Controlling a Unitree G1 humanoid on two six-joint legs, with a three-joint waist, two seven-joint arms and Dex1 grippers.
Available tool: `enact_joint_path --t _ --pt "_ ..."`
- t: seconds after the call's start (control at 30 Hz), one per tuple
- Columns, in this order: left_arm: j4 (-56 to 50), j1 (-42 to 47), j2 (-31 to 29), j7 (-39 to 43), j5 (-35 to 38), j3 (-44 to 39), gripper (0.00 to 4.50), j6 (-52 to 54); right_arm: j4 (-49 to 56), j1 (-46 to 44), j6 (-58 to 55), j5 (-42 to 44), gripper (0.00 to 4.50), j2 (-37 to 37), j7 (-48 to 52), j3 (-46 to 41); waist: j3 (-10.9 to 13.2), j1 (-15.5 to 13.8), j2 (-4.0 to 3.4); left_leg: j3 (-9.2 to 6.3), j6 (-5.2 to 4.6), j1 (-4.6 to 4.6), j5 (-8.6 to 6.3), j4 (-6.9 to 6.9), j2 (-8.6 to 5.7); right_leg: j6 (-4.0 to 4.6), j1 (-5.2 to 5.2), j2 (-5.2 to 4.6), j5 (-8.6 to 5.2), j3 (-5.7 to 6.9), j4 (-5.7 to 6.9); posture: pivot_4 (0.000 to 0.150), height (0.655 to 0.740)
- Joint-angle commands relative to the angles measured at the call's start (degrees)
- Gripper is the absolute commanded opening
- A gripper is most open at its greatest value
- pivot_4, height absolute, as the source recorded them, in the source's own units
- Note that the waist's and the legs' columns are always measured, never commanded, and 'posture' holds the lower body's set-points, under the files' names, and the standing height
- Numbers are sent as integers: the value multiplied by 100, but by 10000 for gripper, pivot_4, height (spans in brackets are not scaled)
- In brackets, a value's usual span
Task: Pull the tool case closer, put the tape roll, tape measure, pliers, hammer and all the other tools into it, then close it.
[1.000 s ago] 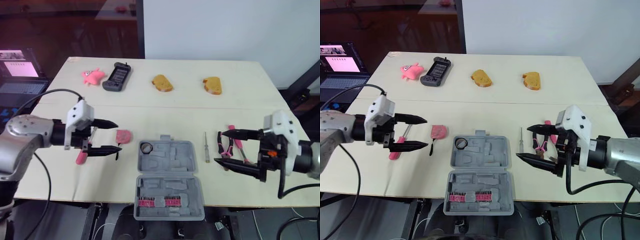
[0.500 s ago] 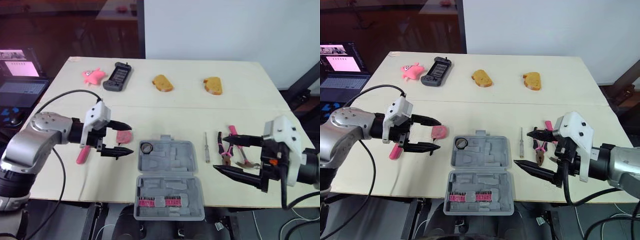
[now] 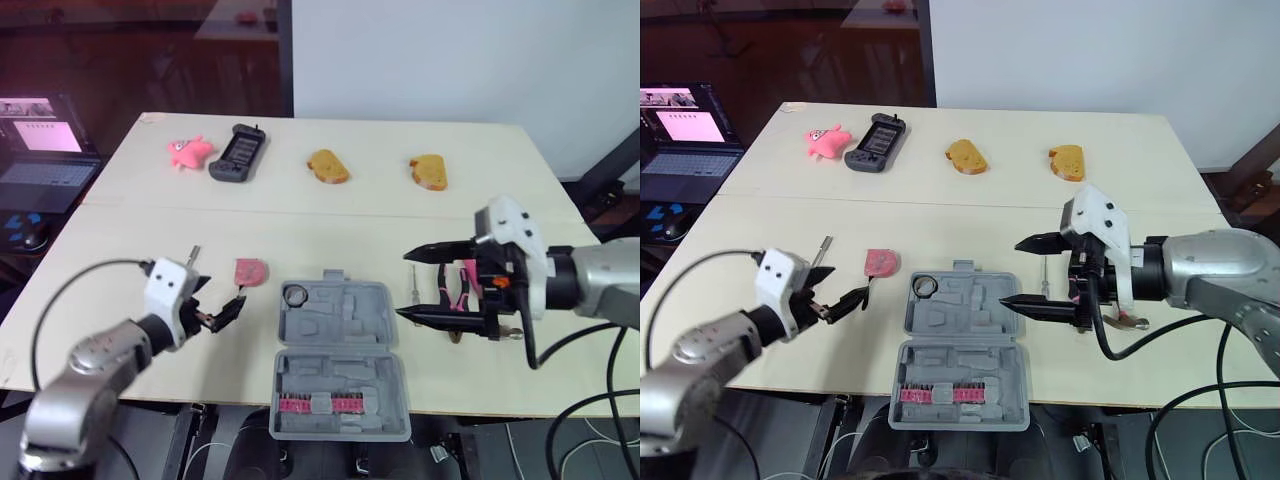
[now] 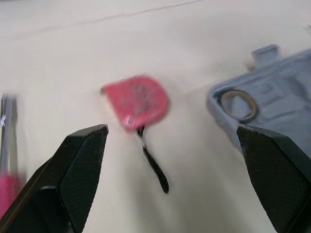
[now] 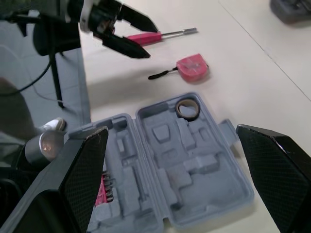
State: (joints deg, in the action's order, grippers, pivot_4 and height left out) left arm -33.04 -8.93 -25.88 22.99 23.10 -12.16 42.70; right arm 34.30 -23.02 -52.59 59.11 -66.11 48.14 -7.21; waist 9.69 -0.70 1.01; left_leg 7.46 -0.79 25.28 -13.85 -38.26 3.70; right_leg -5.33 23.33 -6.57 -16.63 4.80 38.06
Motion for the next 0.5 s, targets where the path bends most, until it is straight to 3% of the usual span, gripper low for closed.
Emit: enact_joint_path --t 0.03,0.3,0.5 --pt "-326 -258 336 -529 -377 207 44320 -386 -223 -362 124 -365 45000 47 282 267 -1 2 -1 0 0 1 0 0 0 0 1 0 0 1 0 1500 7188" --pt "472 -176 1140 -1218 -1001 612 44320 -1084 -572 -1026 45 -1174 45000 503 362 1170 -5 11 -4 3 0 -1 0 0 1 3 2 -1 0 1 1 1500 7188" --pt "1485 311 1451 -1306 -1247 875 44320 -1516 -583 -1118 -121 -1419 45000 754 315 1268 -5 -4 -3 4 -5 7 -3 -1 -3 2 9 -7 1 4 1 1500 7188"
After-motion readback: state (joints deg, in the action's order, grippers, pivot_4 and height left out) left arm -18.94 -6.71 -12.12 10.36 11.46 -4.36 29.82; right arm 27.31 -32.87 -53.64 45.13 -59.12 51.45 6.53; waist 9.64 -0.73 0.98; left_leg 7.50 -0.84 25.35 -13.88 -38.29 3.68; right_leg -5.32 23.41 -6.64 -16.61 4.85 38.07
